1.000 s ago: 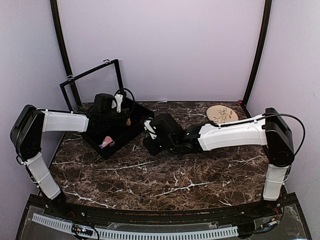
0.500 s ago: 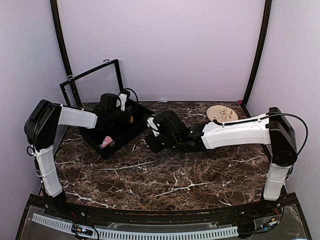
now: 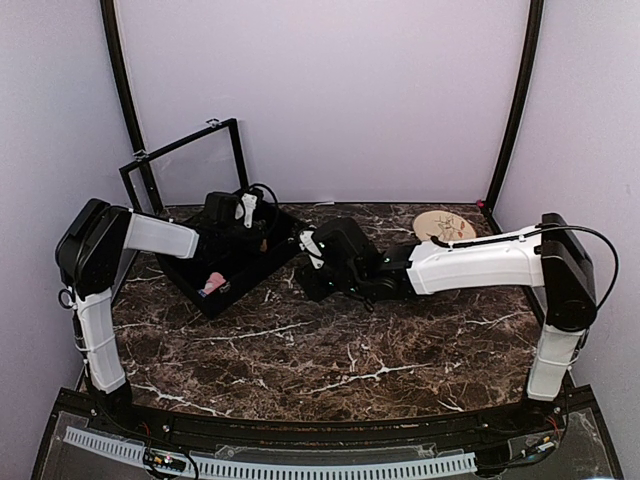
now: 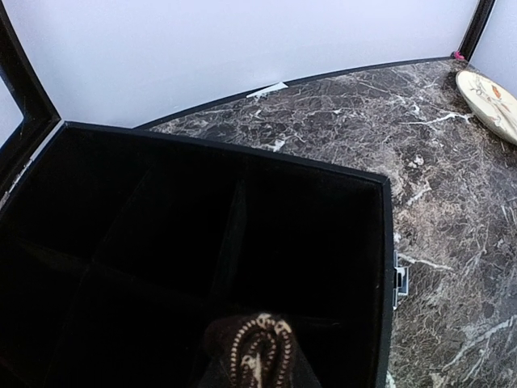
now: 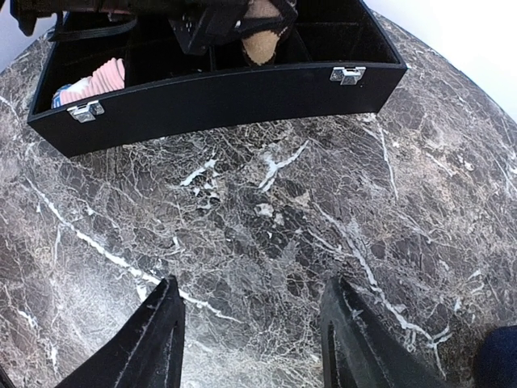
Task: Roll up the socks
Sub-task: Place the sock in the storage box, then adjust the sock in the storage box.
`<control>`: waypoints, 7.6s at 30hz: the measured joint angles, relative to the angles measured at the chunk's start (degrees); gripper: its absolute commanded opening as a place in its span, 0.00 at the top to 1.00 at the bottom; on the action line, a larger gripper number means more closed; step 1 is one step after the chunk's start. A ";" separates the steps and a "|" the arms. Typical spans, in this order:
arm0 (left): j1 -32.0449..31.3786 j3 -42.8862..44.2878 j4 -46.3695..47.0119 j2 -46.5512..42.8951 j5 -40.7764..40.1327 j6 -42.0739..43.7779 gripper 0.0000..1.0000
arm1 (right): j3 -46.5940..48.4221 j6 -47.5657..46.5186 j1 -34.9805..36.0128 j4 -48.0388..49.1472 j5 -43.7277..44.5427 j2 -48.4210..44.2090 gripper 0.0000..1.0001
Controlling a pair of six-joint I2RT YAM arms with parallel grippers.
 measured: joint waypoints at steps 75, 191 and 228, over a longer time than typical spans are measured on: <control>2.21 36.26 -55.78 17.11 10.78 -12.13 1.00 | -1.01 -0.20 -1.14 1.31 -2.60 -0.24 0.46; 1.42 41.70 -63.87 14.23 6.01 -12.44 0.52 | -4.52 0.00 -3.34 4.70 -6.16 -2.03 0.45; 1.42 49.27 -71.69 19.89 2.54 -9.64 0.87 | -5.75 0.00 -3.72 5.51 -6.27 -2.03 0.44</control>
